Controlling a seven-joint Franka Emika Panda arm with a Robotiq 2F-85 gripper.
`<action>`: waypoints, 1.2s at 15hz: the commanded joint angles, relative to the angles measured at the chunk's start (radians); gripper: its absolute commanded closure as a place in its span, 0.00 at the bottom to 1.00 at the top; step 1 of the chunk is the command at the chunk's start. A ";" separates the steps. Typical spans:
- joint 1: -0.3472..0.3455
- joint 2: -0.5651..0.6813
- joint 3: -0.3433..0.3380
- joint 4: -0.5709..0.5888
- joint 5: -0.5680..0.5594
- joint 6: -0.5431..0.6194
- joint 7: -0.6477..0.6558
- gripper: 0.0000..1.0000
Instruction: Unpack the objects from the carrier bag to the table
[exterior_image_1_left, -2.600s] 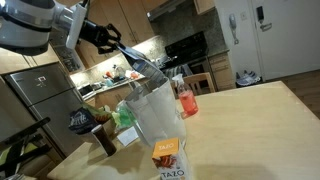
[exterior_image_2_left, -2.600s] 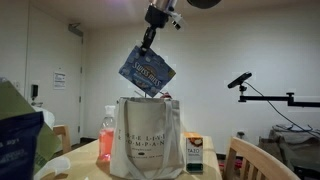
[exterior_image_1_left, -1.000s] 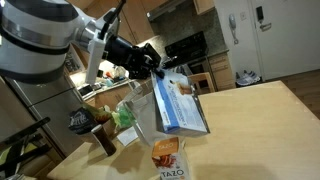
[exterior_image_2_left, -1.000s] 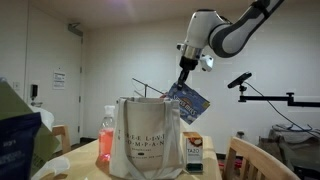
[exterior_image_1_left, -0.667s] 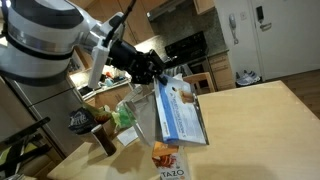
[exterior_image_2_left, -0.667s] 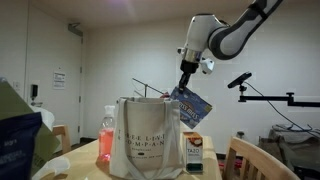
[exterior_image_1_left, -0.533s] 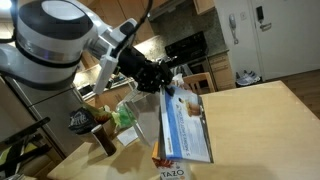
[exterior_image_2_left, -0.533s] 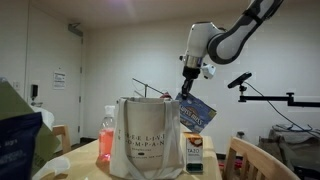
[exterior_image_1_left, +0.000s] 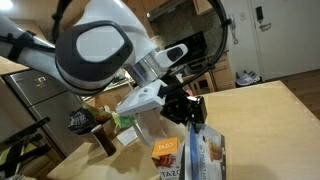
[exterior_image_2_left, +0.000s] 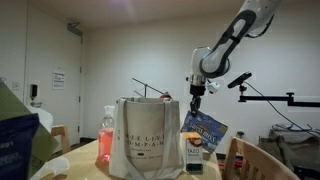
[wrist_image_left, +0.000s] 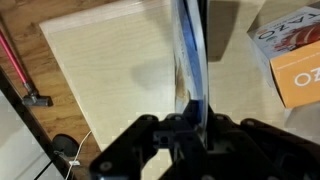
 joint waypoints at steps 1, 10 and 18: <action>-0.052 0.047 0.052 0.102 0.141 -0.061 -0.155 0.98; -0.112 0.094 0.162 0.333 0.403 -0.388 -0.522 0.98; -0.091 0.179 0.146 0.387 0.377 -0.493 -0.505 0.98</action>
